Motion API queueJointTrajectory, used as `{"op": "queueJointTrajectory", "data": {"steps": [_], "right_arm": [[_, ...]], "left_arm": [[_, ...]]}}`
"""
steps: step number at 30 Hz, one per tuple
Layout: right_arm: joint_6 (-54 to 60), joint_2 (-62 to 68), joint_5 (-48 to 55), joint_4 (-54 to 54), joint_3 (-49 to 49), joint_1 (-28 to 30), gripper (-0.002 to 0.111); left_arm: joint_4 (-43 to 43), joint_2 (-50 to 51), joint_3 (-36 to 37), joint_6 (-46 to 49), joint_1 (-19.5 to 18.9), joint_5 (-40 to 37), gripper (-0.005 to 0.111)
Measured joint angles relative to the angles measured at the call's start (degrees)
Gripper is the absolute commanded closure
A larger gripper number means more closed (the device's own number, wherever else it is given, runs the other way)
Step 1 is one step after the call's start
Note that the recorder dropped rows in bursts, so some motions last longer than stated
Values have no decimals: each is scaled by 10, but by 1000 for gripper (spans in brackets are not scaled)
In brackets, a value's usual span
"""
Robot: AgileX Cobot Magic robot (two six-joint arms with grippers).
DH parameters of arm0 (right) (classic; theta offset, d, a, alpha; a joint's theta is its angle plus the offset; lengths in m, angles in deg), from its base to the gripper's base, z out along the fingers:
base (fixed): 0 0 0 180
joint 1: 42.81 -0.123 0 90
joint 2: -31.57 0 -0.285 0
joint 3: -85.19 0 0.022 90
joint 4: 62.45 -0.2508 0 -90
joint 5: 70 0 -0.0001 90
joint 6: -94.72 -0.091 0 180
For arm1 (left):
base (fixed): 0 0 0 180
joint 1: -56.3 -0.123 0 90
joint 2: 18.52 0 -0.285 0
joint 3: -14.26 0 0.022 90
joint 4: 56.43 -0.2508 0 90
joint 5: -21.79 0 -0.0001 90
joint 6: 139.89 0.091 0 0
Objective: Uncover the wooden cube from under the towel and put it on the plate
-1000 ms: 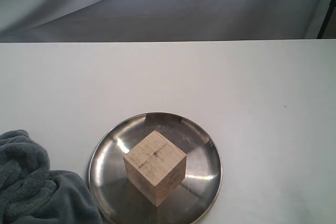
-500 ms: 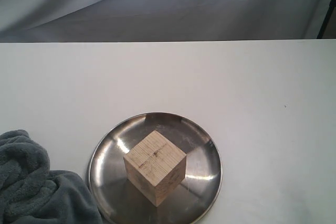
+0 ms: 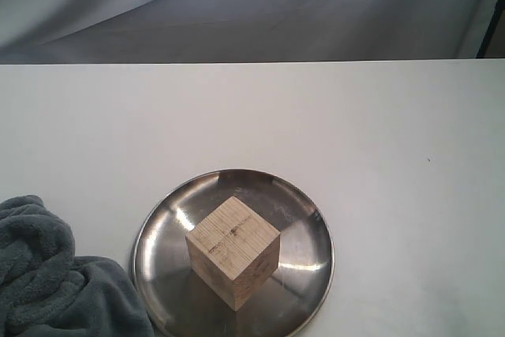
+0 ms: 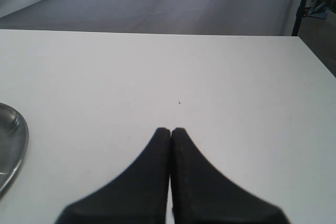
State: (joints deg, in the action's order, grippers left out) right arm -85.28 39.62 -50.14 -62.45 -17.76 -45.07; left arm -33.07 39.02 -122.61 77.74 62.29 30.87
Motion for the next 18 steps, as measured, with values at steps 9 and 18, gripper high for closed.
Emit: {"op": "queueJointTrajectory", "data": {"steps": [9, 18], "right_arm": [[0, 0, 0, 0, 0, 0, 108], [0, 0, 0, 0, 0, 0, 108]], "left_arm": [[0, -1, 0, 0, 0, 0, 105], [0, -36, 0, 0, 0, -13, 105]]}}
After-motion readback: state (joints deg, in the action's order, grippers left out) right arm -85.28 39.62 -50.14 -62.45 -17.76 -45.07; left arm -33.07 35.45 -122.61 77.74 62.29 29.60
